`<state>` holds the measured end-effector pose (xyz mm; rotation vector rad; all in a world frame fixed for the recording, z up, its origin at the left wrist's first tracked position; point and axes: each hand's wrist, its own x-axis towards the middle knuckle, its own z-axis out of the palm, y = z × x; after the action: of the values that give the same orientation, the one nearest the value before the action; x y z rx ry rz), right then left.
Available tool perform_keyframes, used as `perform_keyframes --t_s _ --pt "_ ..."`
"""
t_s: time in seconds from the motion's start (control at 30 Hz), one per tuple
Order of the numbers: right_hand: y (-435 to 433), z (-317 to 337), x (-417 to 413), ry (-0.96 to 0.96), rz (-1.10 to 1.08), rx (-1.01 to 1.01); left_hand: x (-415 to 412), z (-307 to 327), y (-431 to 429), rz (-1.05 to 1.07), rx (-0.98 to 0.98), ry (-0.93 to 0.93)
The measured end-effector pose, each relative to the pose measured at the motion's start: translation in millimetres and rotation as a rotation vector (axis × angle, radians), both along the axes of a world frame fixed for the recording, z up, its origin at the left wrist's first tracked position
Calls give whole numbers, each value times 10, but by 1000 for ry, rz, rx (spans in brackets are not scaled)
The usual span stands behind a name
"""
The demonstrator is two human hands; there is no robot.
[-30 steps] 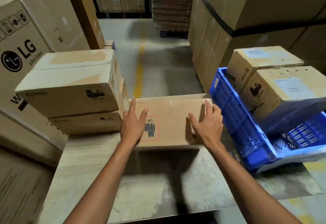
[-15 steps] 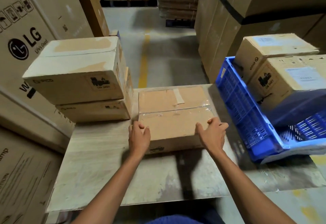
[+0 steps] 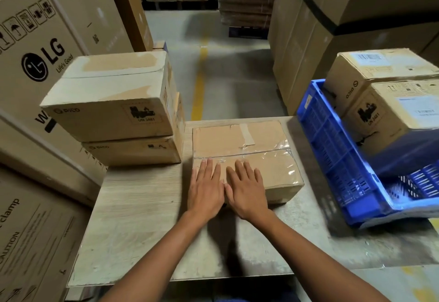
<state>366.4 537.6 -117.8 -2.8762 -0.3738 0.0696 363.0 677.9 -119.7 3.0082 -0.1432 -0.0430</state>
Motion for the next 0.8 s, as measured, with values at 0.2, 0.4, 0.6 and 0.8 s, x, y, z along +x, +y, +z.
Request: perform_keyframes --t_s 0.2,0.4,0.6,0.8 --pt "-2 220 323 56 27 -151 293 213 -26 -40 37 -72" --pt "-36 121 401 179 139 -103 403 92 23 -41 -3 43" --pt "-106 282 648 92 145 -113 640 283 -86 -37 74 1" --pt "-401 171 793 235 86 -199 705 121 -158 -75 -57 89"
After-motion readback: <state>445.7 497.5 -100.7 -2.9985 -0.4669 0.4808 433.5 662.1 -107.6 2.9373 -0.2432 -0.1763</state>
